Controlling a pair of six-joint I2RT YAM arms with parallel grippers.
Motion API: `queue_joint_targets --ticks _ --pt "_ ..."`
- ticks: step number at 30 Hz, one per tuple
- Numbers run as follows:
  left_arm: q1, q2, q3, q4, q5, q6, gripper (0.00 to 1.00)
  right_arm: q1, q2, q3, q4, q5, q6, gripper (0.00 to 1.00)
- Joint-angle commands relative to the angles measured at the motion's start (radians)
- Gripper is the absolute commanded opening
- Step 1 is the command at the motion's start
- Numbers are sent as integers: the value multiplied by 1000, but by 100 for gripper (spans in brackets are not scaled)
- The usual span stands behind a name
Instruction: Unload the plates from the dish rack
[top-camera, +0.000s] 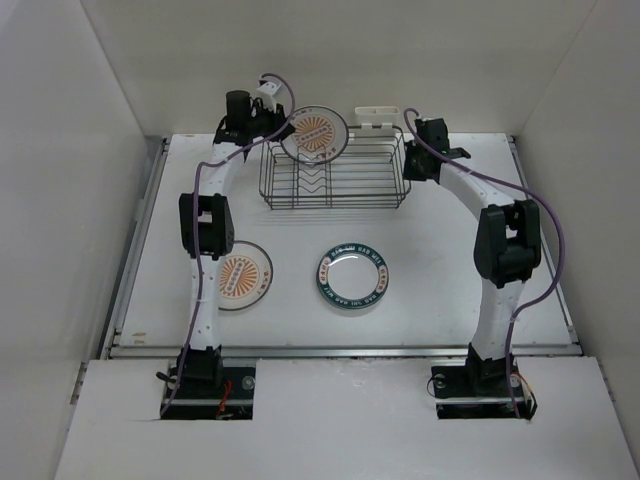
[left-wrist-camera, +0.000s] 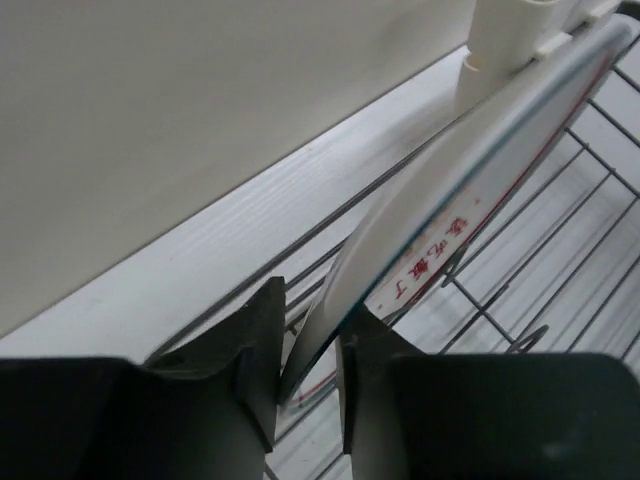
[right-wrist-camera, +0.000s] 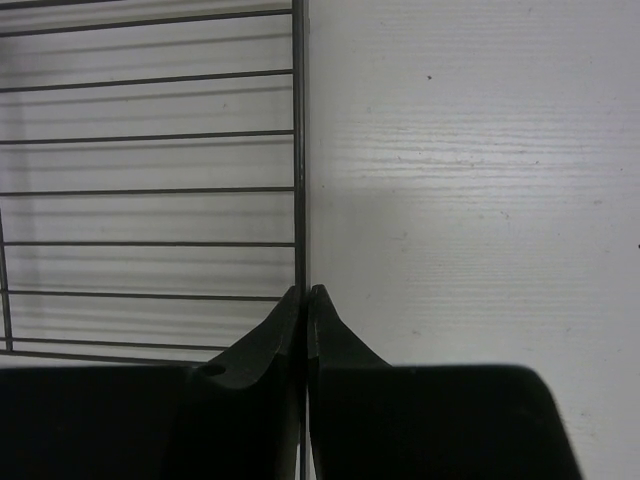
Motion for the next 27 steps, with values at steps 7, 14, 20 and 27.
queue_joint_targets --ticks 7,14,20,27 --pt "3 -92 -61 106 3 -120 0 17 -8 18 -129 -67 -20 4" --pt "12 -268 -136 119 115 -218 0 17 -19 -5 -98 -67 -20 4" --pt "31 -357 -99 66 250 -335 0 17 -19 -5 -60 -131 20 4" --pt "69 -505 -108 -216 325 -317 0 17 -19 -14 -26 -131 43 4"
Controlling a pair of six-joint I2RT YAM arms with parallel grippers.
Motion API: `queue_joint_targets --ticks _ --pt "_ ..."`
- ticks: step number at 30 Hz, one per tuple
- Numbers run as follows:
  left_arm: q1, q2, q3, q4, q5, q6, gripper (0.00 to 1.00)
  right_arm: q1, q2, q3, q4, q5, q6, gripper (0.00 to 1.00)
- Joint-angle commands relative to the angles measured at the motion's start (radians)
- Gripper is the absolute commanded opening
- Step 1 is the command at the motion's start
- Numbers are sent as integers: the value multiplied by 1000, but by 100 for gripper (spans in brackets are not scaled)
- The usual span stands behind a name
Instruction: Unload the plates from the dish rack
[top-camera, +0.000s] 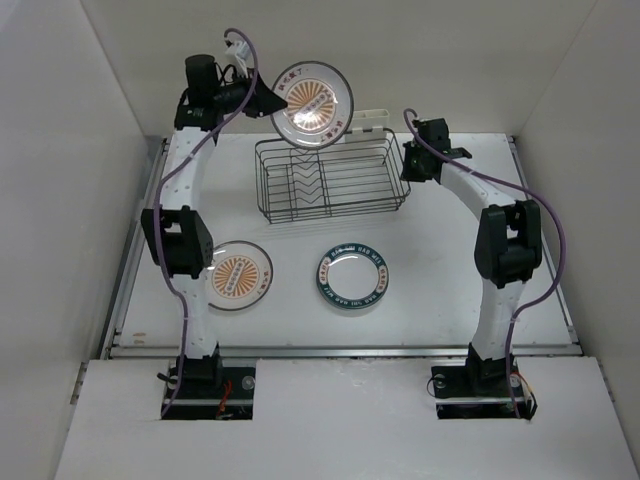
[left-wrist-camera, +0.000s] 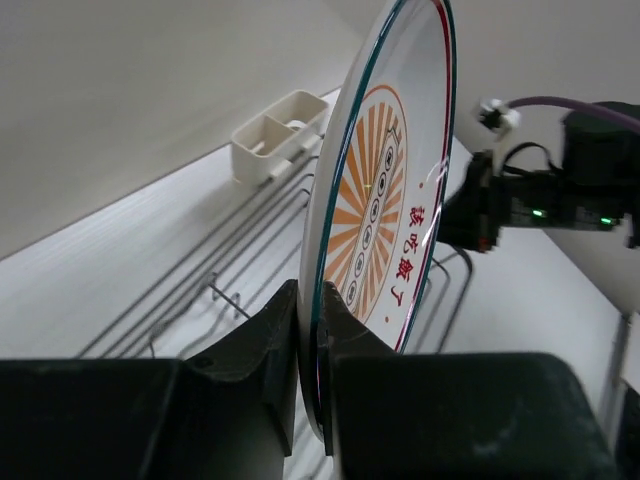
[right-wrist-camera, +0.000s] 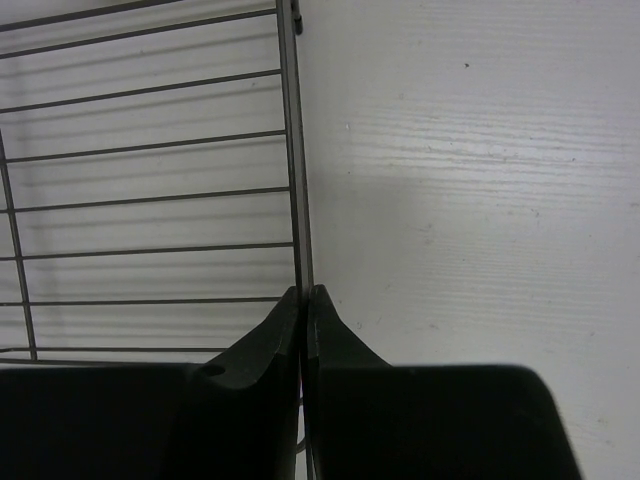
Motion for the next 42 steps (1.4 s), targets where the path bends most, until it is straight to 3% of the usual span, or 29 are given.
queue_joint_targets --ticks 1,5,6,7,10,12,15,22,27,33,37,42 --pt "20 -165 31 -198 109 22 0 22 -28 -18 -11 -56 74 4" --pt "89 -257 8 -577 172 246 0 22 -39 -32 9 -45 99 4" --pt "118 -293 -1 -667 172 398 0 22 -48 -46 9 -45 109 4" --pt "130 -310 -1 -866 148 492 0 22 -59 -66 22 -45 122 4" --pt "139 -384 -36 -1194 -45 835 0 22 -81 -127 60 -45 194 0" --pt "149 -427 -141 -1304 -142 964 0 22 -108 -165 110 -45 253 0" --pt "179 -499 -316 -1453 -153 1144 0 22 -140 -227 166 -45 313 0" --pt "222 -547 -594 -1454 -297 1242 0 32 -150 -250 187 -63 323 0" --pt "222 -324 -532 -1452 -362 1207 0 50 -150 -259 187 -53 301 0" --pt "222 -188 -515 -1452 -388 1219 0 50 -159 -259 169 -34 283 0" --pt "222 -133 -538 -1452 -463 1228 13 50 -159 -249 160 -34 283 20" --pt "222 -113 -538 -1452 -472 1248 29 50 -139 -226 150 -34 274 21"
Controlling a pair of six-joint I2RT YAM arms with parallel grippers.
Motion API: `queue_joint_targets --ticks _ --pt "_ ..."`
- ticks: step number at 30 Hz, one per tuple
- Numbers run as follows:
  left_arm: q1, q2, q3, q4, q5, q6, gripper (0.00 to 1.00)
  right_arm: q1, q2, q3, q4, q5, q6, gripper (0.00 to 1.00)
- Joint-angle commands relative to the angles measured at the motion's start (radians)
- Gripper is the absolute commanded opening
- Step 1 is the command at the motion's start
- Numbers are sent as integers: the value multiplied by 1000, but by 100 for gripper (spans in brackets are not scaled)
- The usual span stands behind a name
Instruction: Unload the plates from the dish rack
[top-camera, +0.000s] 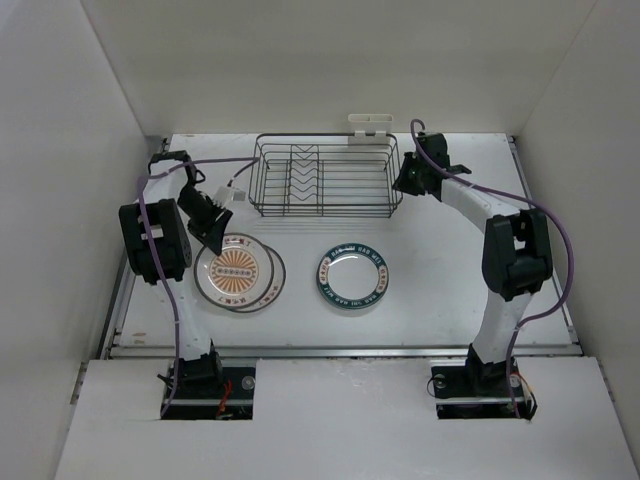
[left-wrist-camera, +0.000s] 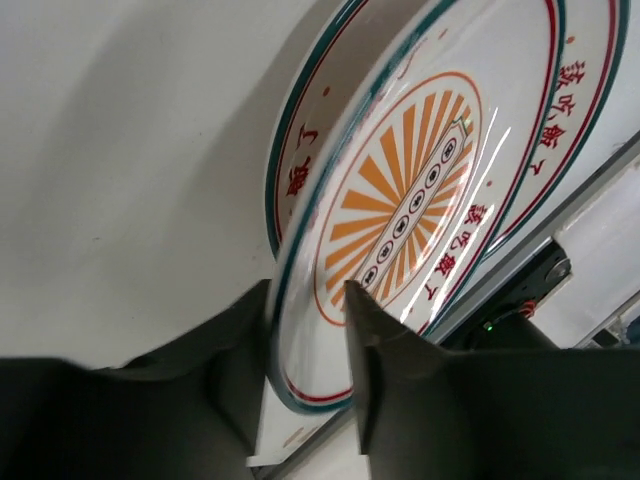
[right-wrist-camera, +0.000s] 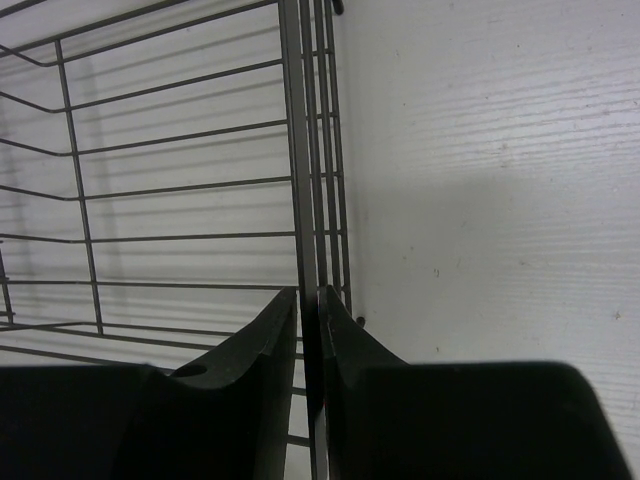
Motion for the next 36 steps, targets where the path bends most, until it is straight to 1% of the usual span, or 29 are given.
queue_joint_targets --ticks 1,2,3,8,12,16,18,19,20,22,23,28,31,33,34,35,36 --pt "2 -13 -1 -264 -22 48 35 19 -10 12 -4 -28 18 21" --pt "2 -13 -13 -264 -22 59 43 19 -10 22 -4 -28 18 21" --pt "-12 -13 -13 -264 -22 59 46 19 -1 23 -4 -28 18 22" --pt "-50 -42 -82 -264 -22 88 47 19 -1 32 -14 -28 18 22" --pt "-68 -67 -114 -264 45 97 47 19 -1 32 -14 -28 18 22" --pt "-81 -76 -123 -264 46 97 50 19 -1 23 -14 -28 18 22" --pt "-81 -87 -102 -264 33 97 54 19 -1 23 -14 -28 18 22" --pt "-72 -87 -84 -252 24 75 59 19 -12 23 -14 -28 18 22" --pt "-62 -99 -71 -251 24 74 60 19 -12 13 -14 -28 18 22" --pt "-52 -125 -48 -251 58 74 66 19 -35 13 -14 -28 8 22" --pt "-52 -145 -36 -251 91 74 71 19 -35 13 -14 -28 8 26" --pt "-52 -164 -24 -264 122 74 72 19 -44 13 -14 -38 -2 26" --pt "-29 -214 -4 -264 185 48 72 19 -70 13 -14 -28 -11 27" --pt "-7 -251 10 -220 210 -28 72 19 -110 13 -26 4 -21 27" --pt "8 -295 19 -181 210 -91 74 19 -128 13 -35 37 -21 31" --pt "8 -321 19 -73 199 -254 81 19 -171 13 -35 54 -32 35" --pt "23 -349 19 -10 173 -340 86 19 -194 13 -46 71 -44 43"
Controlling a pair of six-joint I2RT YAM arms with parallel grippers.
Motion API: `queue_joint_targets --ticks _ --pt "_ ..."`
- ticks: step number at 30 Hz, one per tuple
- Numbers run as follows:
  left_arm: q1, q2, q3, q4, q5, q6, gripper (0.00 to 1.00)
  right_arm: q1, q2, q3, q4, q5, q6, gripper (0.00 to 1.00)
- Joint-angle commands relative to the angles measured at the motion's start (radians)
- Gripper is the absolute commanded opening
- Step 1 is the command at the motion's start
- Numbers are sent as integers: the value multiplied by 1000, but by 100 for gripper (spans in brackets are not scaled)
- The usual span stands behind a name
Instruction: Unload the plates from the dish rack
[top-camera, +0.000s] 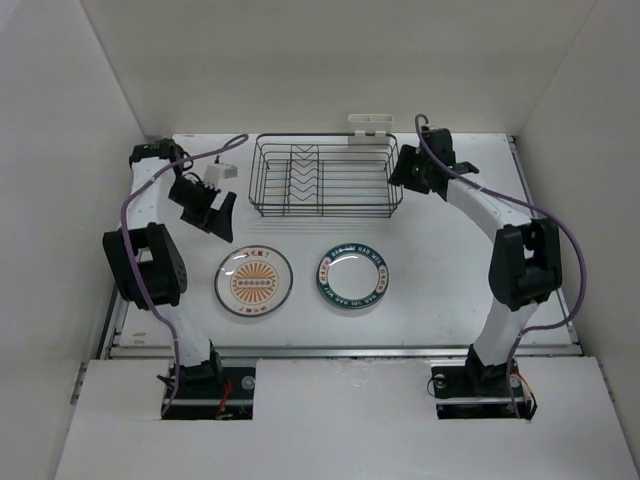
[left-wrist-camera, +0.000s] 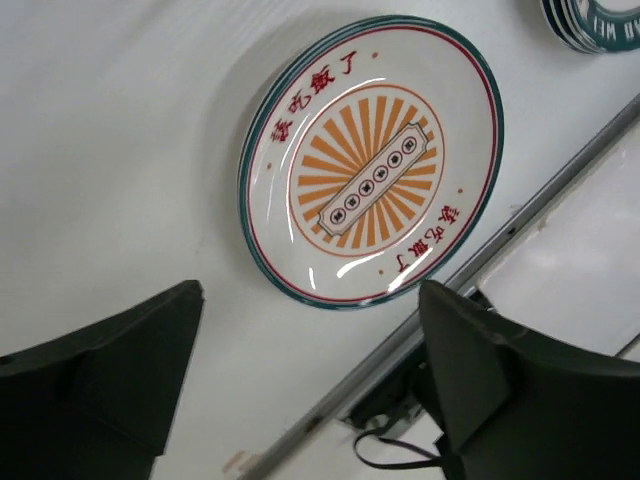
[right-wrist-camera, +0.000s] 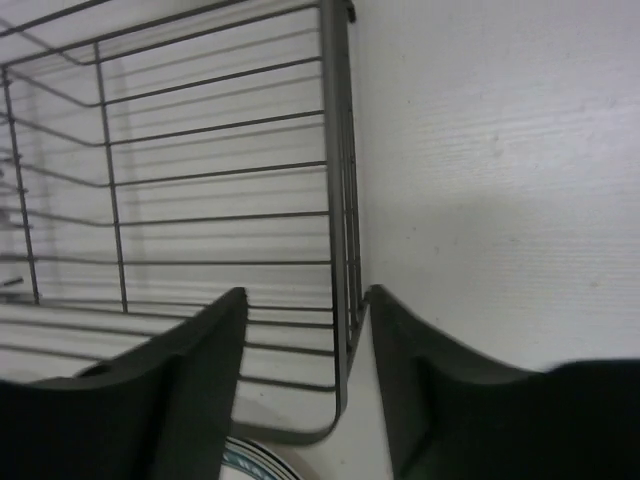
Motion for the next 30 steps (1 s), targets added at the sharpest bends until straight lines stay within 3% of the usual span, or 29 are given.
queue_joint_targets --ticks 1,2,5,7,8,13,18,30 --pt "35 -163 33 42 -52 -332 93 13 -166 14 0 75 -43 64" --pt "49 -225 23 172 -115 -417 96 13 -189 14 -14 115 -53 73" --pt "49 -339 -31 323 -420 -655 99 13 -281 26 -63 211 -88 100" --pt "49 -381 -43 411 -574 -731 99 13 -336 55 -112 270 -108 100" --pt "49 -408 -43 425 -716 -796 99 13 -353 56 -129 303 -108 100" --pt "49 -429 -8 416 -1029 -900 99 13 -441 112 -256 517 -121 100" --pt "49 -429 1 397 -1162 -970 99 13 -508 125 -305 594 -122 100" --pt "49 -484 -59 425 -1139 -979 99 13 -573 60 -305 529 -131 100"
